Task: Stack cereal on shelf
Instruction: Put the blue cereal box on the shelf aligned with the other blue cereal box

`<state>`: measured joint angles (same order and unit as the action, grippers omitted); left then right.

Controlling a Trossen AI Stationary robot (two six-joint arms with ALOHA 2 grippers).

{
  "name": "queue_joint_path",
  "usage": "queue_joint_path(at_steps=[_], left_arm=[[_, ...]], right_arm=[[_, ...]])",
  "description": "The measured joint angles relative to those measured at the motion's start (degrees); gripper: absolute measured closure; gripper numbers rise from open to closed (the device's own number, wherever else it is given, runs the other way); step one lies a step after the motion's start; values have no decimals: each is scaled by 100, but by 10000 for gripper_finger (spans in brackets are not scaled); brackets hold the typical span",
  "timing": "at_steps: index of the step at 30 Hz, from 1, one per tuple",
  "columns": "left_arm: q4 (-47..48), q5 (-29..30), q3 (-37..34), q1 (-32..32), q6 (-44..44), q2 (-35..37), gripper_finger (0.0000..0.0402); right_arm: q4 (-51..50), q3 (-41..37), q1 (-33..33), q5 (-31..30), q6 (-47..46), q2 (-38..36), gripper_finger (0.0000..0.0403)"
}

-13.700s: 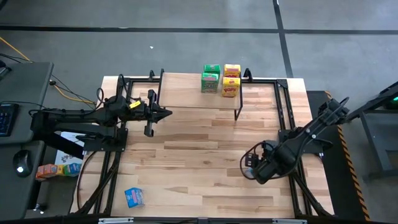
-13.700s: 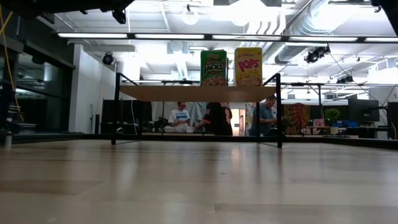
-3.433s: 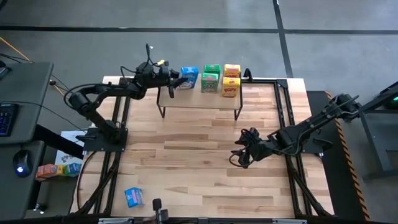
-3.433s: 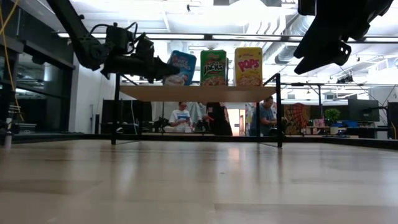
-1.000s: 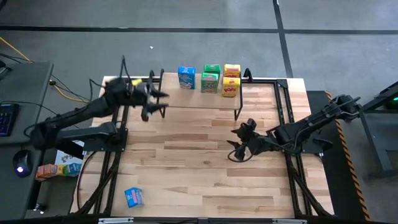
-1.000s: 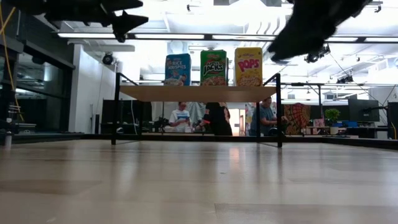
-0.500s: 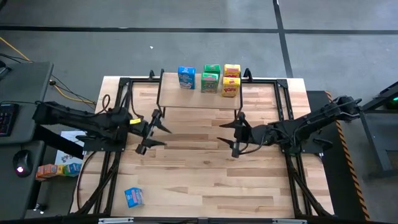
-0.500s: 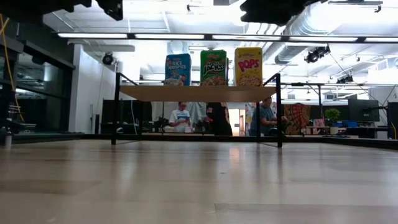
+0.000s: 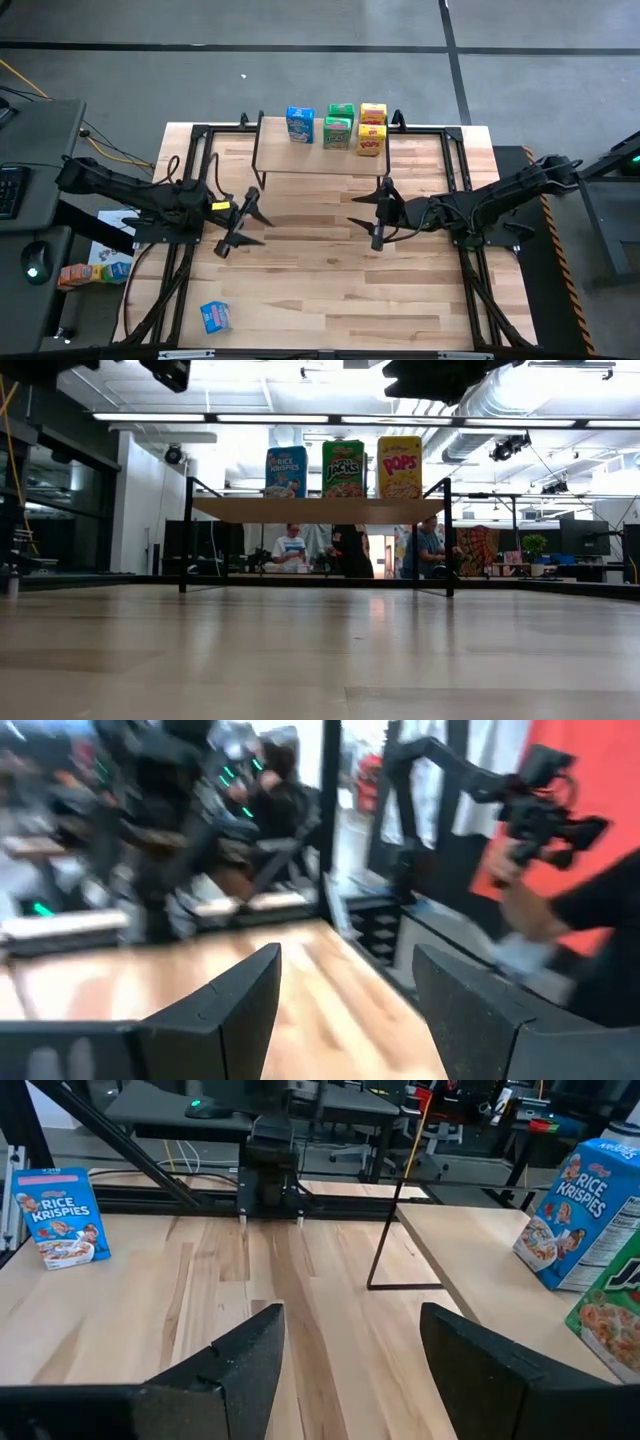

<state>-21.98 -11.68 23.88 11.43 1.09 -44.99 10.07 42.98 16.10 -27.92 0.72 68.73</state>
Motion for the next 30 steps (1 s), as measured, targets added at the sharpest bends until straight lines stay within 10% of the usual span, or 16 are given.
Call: queue_joint_path(at_steps=[23, 30], left_arm=[[3053, -650, 1612, 2311, 1601, -1432, 173], [3154, 646, 1612, 3760, 2085, -1620, 172]], right_arm=[[92, 0, 0, 4, -1343, 0, 176], [41, 0, 2, 6, -1636, 0, 176]])
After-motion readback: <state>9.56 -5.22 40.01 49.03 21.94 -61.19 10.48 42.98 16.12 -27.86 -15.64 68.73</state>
